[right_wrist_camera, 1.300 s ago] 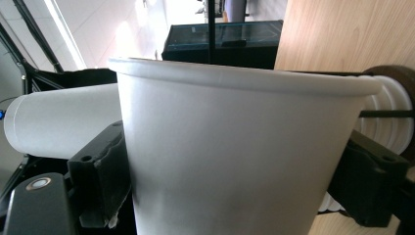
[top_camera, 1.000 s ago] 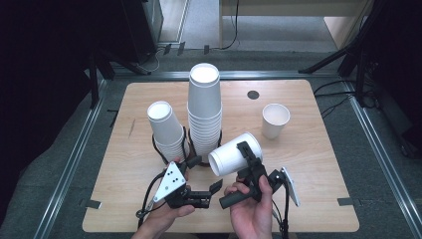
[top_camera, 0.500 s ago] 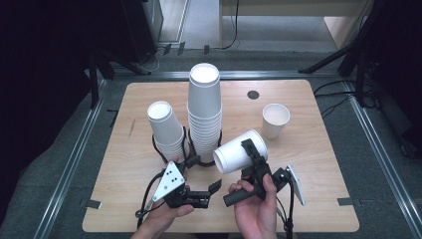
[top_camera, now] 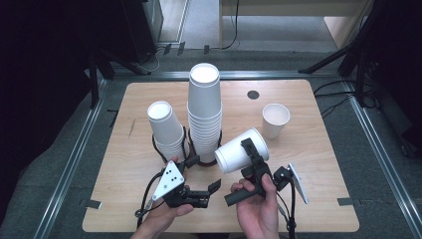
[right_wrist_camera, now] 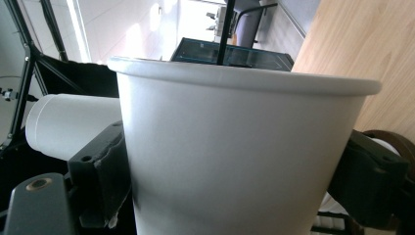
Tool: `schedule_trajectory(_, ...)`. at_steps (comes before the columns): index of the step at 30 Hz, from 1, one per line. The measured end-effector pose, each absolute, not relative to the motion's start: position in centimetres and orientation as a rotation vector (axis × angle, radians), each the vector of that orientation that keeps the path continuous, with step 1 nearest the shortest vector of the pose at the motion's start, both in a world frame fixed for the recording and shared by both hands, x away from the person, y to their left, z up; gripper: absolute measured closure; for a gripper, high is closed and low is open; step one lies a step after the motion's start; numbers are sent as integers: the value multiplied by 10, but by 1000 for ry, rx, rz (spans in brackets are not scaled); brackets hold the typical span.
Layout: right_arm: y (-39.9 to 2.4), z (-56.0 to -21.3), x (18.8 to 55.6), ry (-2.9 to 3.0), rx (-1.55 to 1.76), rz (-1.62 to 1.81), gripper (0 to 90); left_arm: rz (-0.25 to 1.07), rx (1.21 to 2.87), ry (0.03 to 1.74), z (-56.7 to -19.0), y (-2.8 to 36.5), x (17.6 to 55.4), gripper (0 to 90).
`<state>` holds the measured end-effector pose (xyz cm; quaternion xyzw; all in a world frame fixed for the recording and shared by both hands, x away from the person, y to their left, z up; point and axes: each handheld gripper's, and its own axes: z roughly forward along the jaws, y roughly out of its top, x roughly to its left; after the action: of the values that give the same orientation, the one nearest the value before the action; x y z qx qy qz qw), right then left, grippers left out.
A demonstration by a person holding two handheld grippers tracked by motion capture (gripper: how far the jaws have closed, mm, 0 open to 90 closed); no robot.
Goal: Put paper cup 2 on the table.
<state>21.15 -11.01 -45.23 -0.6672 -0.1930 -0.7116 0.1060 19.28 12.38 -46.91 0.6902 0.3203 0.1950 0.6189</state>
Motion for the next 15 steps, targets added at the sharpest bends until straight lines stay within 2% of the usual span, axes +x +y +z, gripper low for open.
schedule_trajectory(15, -112, -452, 212, -670, -2006, -2152, 137, 447, 1590, 745, -469, 125, 194, 66)
